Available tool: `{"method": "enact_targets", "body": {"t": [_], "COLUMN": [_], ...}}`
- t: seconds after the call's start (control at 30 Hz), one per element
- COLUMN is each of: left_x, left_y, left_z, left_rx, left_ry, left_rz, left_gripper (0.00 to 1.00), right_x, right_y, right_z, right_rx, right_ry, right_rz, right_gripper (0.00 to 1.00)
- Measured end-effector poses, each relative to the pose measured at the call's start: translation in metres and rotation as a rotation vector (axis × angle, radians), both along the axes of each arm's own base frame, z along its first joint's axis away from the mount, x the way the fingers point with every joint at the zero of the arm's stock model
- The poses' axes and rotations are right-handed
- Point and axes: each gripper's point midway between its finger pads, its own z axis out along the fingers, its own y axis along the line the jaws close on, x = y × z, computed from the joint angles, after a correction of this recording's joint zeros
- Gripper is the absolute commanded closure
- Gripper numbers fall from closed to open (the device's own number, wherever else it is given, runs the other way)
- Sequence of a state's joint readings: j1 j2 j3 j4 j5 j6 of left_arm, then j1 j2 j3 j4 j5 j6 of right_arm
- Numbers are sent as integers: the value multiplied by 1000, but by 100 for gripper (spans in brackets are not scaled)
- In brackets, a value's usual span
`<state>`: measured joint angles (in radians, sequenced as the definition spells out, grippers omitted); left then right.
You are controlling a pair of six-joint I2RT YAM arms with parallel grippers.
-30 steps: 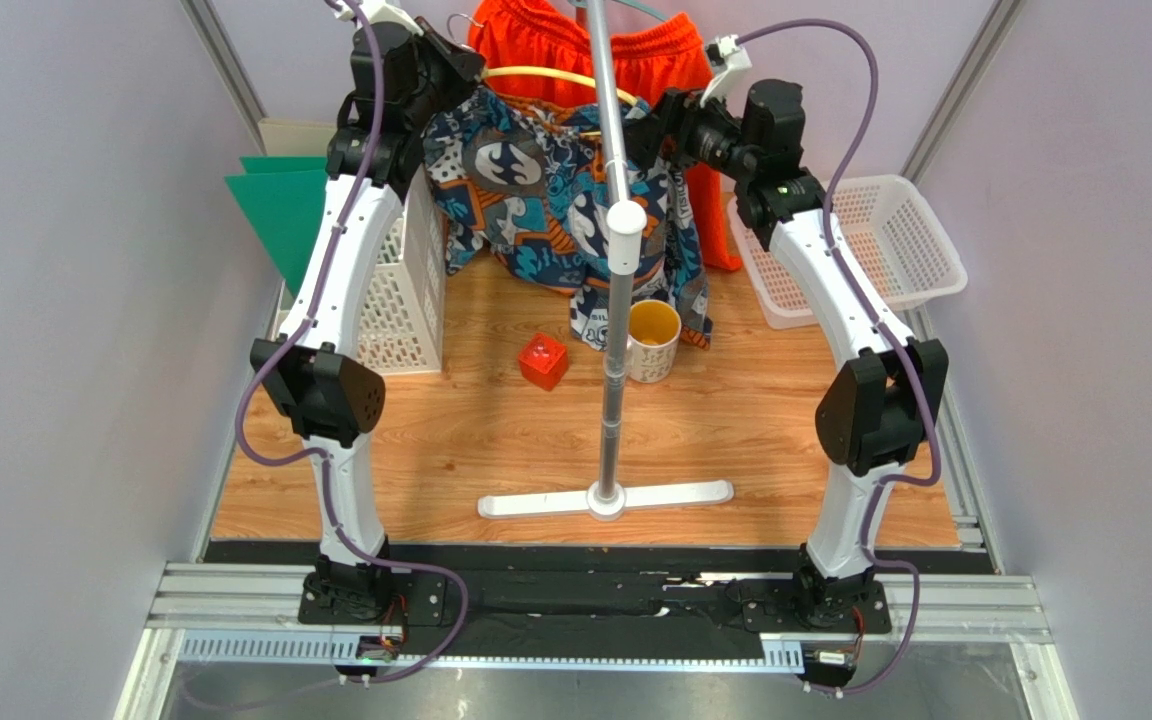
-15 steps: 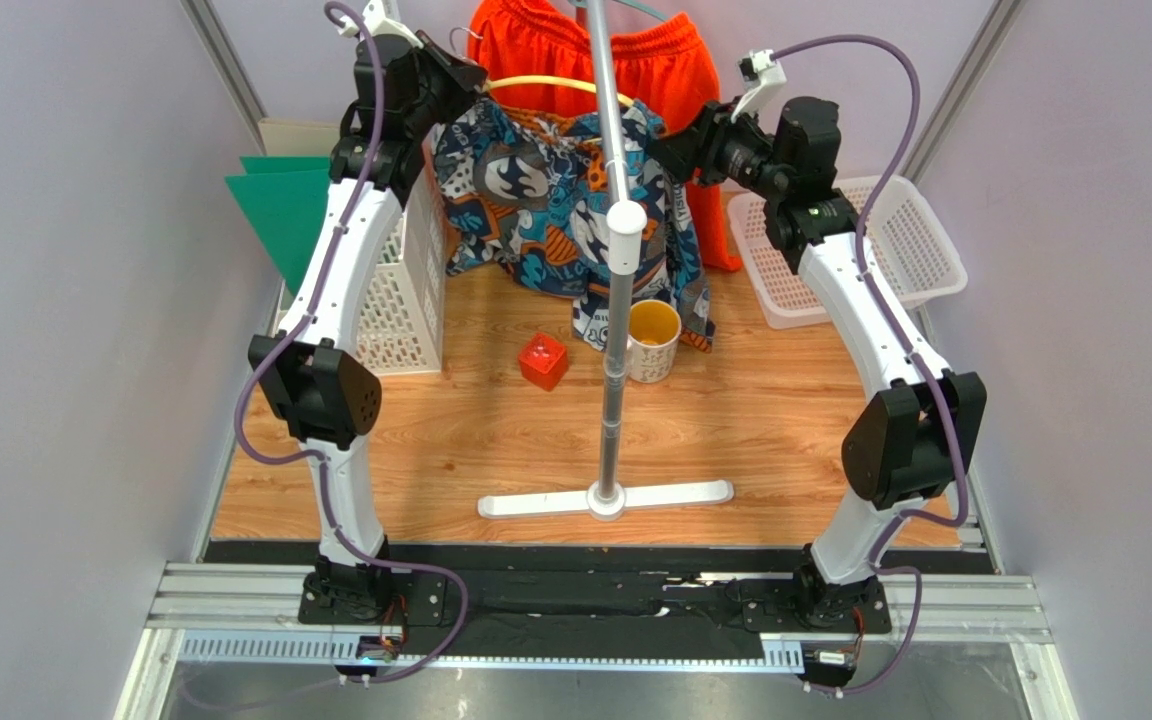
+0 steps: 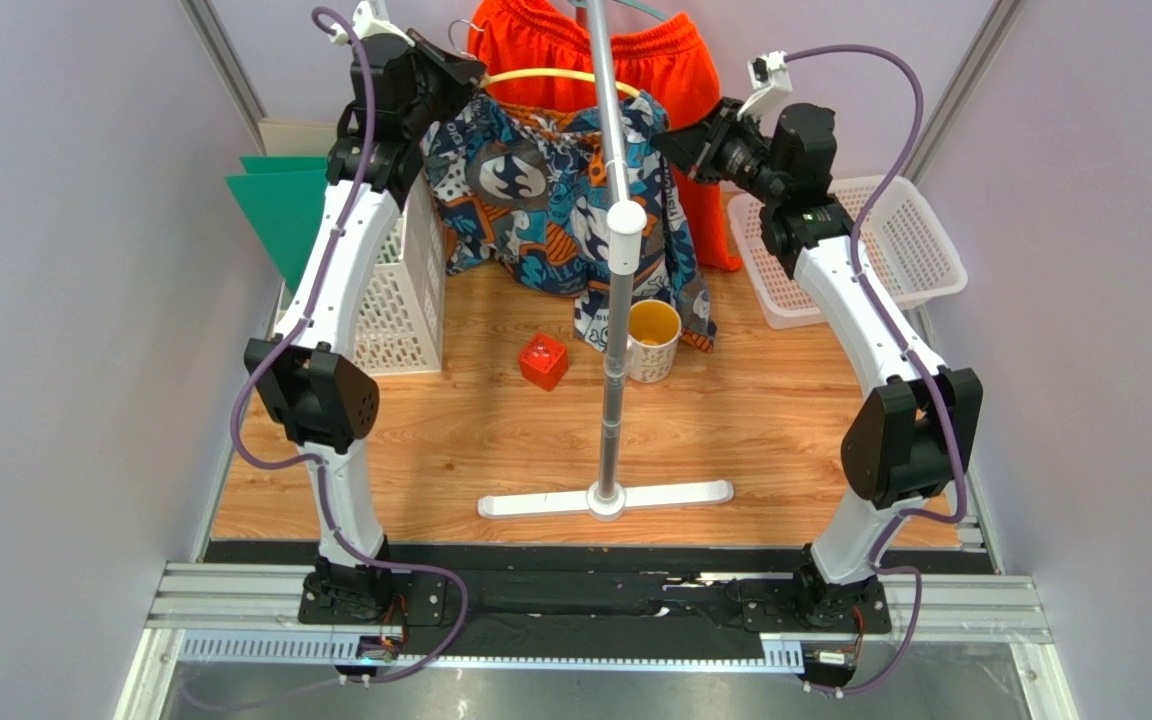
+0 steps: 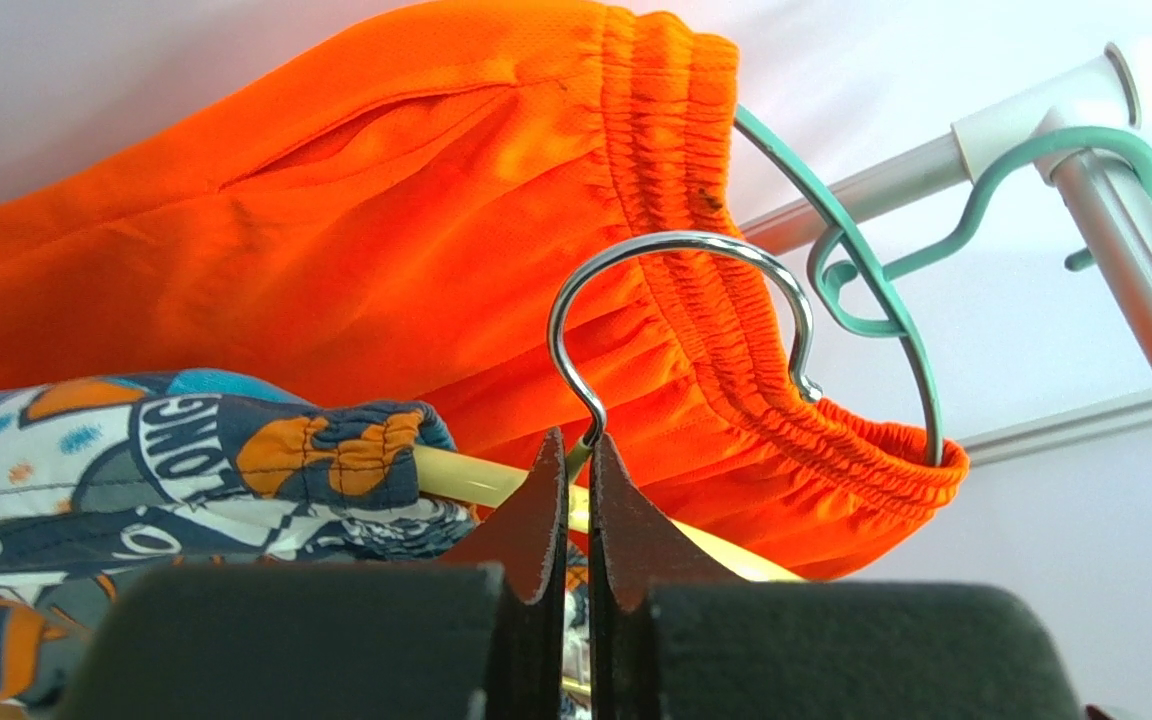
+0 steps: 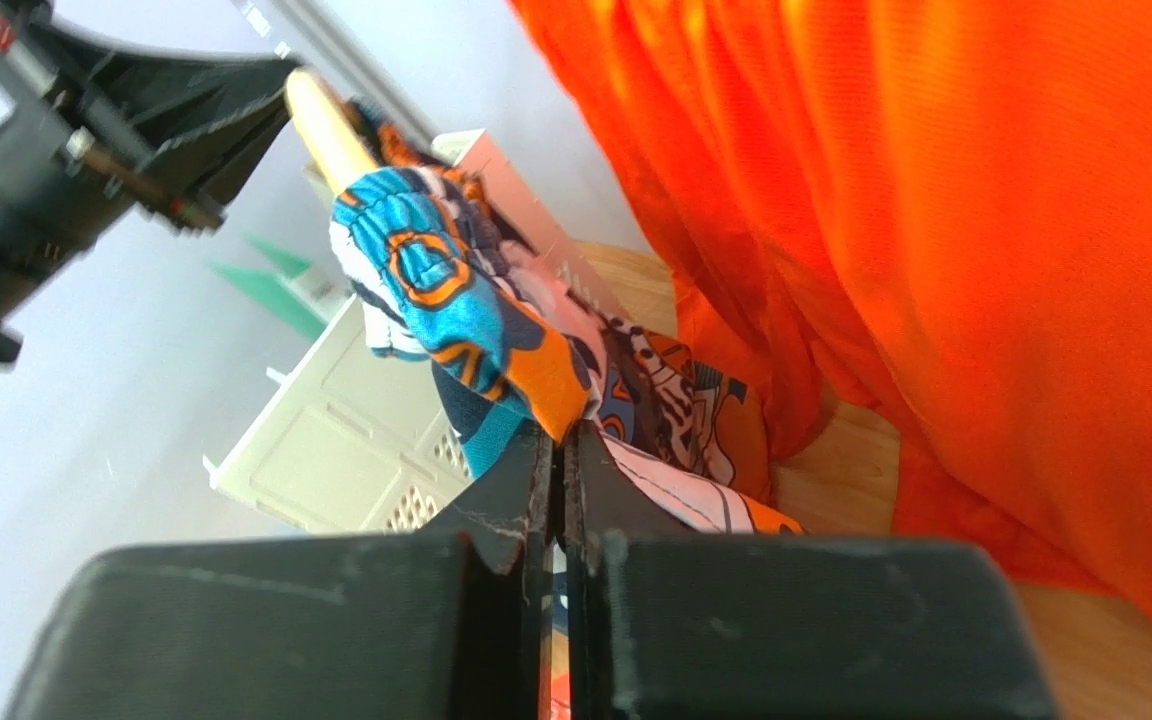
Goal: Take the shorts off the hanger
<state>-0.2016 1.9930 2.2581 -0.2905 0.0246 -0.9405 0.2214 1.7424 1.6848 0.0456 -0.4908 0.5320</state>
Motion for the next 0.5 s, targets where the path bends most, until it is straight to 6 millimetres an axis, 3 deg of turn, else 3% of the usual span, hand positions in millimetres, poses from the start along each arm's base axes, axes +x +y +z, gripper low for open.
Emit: {"method": "enact_targets", "body": {"t": [0.3, 0.5], "left_x": [4, 8], "left_y": [11, 20], "left_z": [-4, 5], "left_rx": [-89, -188], "left_ry": [25, 15], "left_rz": [84, 110], "left_gripper": [100, 100], "right_x": [17, 24], "right_y": [-28, -49], "right_z": [-7, -26], "right_rx": [97, 87], "right_ry": [111, 193], "right_rz": [-172, -260], "right_gripper": [100, 100]}}
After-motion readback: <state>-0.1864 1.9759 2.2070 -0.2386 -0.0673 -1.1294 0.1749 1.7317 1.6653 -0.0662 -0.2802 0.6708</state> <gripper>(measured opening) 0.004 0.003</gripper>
